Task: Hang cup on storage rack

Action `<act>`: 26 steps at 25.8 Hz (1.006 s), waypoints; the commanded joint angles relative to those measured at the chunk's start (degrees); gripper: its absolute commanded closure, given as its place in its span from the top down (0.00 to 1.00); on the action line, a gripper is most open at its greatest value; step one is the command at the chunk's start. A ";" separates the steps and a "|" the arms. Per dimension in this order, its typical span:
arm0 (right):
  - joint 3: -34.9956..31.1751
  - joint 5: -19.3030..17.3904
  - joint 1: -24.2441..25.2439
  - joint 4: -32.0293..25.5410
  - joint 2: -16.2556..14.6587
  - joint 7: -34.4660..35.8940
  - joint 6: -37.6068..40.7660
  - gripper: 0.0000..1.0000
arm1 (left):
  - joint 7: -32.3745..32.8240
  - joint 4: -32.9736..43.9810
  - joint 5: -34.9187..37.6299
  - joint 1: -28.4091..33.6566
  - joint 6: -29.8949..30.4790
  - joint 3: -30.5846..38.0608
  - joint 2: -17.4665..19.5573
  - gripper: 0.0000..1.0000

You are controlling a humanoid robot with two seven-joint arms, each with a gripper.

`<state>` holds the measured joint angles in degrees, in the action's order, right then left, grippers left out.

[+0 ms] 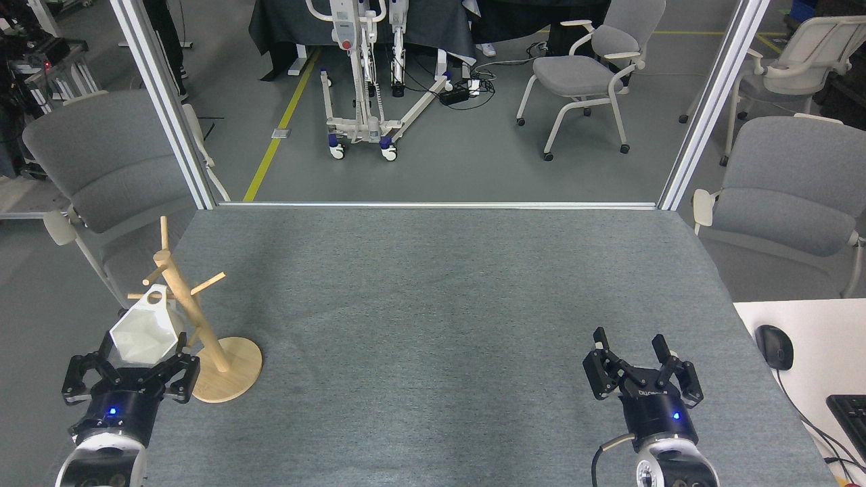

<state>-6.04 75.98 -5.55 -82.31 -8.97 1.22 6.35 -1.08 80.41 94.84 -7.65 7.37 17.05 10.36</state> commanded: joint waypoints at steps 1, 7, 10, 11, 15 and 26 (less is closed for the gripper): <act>0.06 0.22 -0.16 -0.30 0.80 -0.52 -0.20 1.00 | -0.06 -0.96 -0.01 0.09 0.27 0.27 0.01 0.98; 0.06 0.31 -1.04 -0.13 0.97 -0.52 -0.11 1.00 | -0.06 -1.13 -0.09 0.18 0.36 0.53 0.01 0.99; -0.02 0.31 -1.39 0.05 0.53 -0.52 -0.29 1.00 | -0.06 -1.13 -0.09 0.18 0.36 0.44 0.01 0.99; -0.02 0.31 -1.48 0.05 0.80 -0.52 -0.38 1.00 | -0.06 -1.22 -0.01 0.26 0.36 0.44 0.01 0.99; -0.02 0.49 -1.39 -0.04 0.80 -0.61 -0.47 1.00 | -0.06 -1.31 -0.09 1.41 0.36 0.44 0.01 0.99; -0.20 0.49 -1.48 -0.04 0.18 -0.61 -0.47 1.00 | -0.41 -1.40 -0.09 4.92 0.62 0.09 -0.78 0.99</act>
<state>-6.14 76.50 -6.95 -82.35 -8.76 0.62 5.87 -1.21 79.02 94.74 -4.13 7.99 17.27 10.05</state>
